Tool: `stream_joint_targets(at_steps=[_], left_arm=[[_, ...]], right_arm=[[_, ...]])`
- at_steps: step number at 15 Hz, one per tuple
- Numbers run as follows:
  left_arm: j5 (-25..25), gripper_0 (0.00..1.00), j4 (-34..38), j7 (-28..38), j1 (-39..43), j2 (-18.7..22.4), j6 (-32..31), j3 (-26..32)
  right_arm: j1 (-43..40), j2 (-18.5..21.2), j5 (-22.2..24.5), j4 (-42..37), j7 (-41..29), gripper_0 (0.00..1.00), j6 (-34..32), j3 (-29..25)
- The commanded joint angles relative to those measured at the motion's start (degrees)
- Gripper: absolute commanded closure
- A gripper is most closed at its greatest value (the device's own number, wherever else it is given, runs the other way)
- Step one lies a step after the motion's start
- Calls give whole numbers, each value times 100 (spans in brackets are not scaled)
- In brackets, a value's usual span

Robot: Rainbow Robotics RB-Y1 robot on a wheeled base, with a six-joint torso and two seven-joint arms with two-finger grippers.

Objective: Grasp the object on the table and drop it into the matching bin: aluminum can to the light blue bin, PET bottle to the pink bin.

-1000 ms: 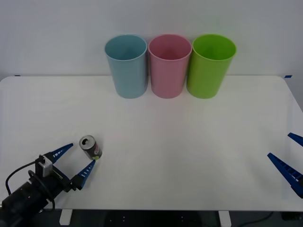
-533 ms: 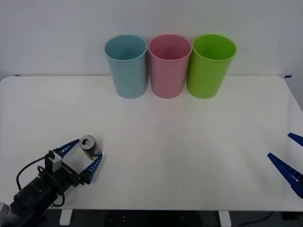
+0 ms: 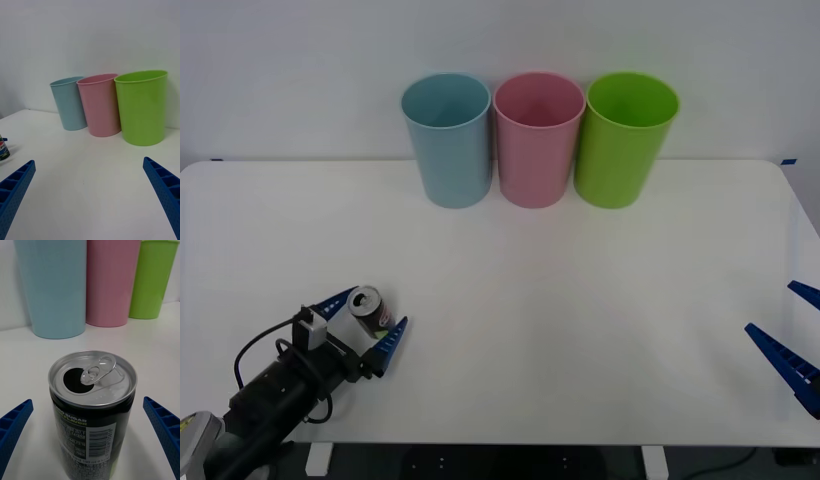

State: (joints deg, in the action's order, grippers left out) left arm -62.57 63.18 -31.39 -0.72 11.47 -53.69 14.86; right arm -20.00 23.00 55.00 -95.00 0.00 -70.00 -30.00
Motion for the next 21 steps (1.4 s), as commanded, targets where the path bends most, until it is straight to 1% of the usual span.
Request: stream_joint_targets(at_steps=[1,4,5,6,7,8,9,15,18,21], left_arm=[[0,0,-7,-8,-16,-4,-1,-9],[0,0,-7,-8,-16,-4,-1,-9],[-9,36,-7,-8,-16,-4,-1,-9],[-9,84,-7,-8,-16,-4,-1,-9],[-9,94,-7,-8,-16,-4,-1,-9],[0,99,-7,-8,-16,-4,-1,-18],[-9,100,-7,-8,-16,5,-1,-18],[8,100,-7,1,10,5,-10,0],[52,100,-7,18,37,5,-159,149],[246,100,10,71,72,31,-282,281]], right_arm=[[0,0,0,0,0,0,0,0],[0,0,0,0,0,0,0,0],[0,0,0,0,0,0,0,0],[0,0,0,0,0,0,0,0],[0,0,0,0,0,0,0,0],[0,0,0,0,0,0,0,0],[0,0,0,0,0,0,0,0],[0,0,0,0,0,0,0,0],[0,0,0,0,0,0,0,0],[0,0,0,0,0,0,0,0]])
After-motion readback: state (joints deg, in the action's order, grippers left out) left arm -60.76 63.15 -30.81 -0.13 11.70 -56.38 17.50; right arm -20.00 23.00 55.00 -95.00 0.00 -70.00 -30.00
